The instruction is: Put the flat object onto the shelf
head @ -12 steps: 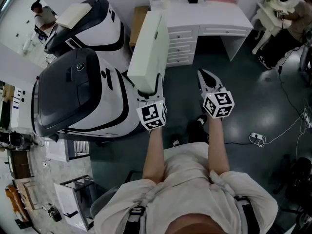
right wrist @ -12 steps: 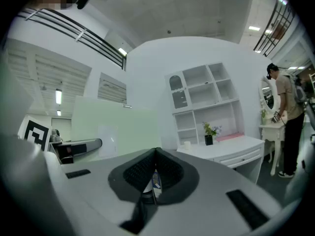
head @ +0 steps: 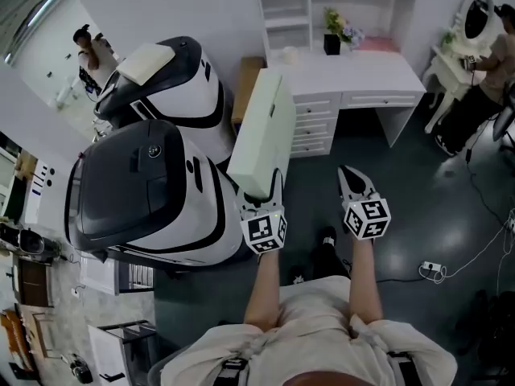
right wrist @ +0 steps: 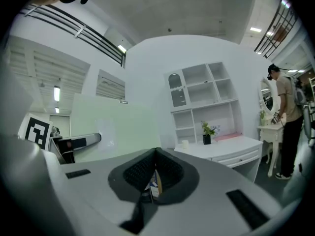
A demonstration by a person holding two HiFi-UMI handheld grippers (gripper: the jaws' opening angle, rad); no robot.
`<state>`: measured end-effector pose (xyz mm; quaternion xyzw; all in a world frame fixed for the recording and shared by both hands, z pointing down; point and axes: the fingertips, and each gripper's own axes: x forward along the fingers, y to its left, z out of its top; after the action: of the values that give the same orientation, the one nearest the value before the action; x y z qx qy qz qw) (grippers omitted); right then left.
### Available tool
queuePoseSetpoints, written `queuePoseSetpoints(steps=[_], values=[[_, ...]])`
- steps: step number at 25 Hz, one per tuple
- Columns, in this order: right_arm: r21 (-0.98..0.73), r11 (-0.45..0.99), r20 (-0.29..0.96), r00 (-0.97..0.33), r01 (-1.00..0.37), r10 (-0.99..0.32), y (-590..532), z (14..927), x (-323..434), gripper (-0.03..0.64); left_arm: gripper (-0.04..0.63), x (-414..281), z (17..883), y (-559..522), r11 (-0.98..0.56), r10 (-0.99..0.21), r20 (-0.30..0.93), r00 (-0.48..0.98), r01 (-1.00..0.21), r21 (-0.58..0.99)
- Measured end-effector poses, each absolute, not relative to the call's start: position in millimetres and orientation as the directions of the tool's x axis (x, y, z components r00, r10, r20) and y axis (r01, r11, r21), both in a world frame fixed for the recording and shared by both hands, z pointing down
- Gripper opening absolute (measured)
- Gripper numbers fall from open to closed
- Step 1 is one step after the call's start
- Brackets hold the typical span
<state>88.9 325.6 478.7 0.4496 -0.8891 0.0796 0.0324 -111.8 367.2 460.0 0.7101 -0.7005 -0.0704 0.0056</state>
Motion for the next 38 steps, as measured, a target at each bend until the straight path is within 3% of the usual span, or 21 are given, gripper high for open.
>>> queuePoseSetpoints(steps=[4,8,12,31,38], values=[[-0.137,0.586,0.098,-0.599,-0.799,-0.794,306.9,469.2,93.9,0.067,0.267,-112.0,458.6,351.9,-0.048,-0.992,-0.12,0.024,-0.978,0.205],[-0.145,0.585,0.105,-0.6,-0.798,-0.793,286.2,472.0,93.9,0.067,0.267,-106.3,456.3,332.7,-0.08,-0.991,-0.122,0.061,-0.983,0.163],[-0.149,0.598,0.1,-0.614,-0.788,-0.783,255.3,470.3,91.1,0.067,0.267,-105.5,454.2,305.7,-0.103,-0.987,-0.143,0.069,-0.963,0.249],[-0.209,0.695,0.014,-0.713,-0.688,-0.701,91.3,430.6,66.4,0.067,0.267,-114.4,424.8,171.6,-0.015,-0.99,-0.136,-0.022,-0.964,0.265],[-0.198,0.723,0.002,-0.738,-0.662,-0.675,51.9,426.2,74.4,0.067,0.267,-112.5,427.8,134.7,0.01,-0.986,-0.152,-0.071,-0.93,0.368]])
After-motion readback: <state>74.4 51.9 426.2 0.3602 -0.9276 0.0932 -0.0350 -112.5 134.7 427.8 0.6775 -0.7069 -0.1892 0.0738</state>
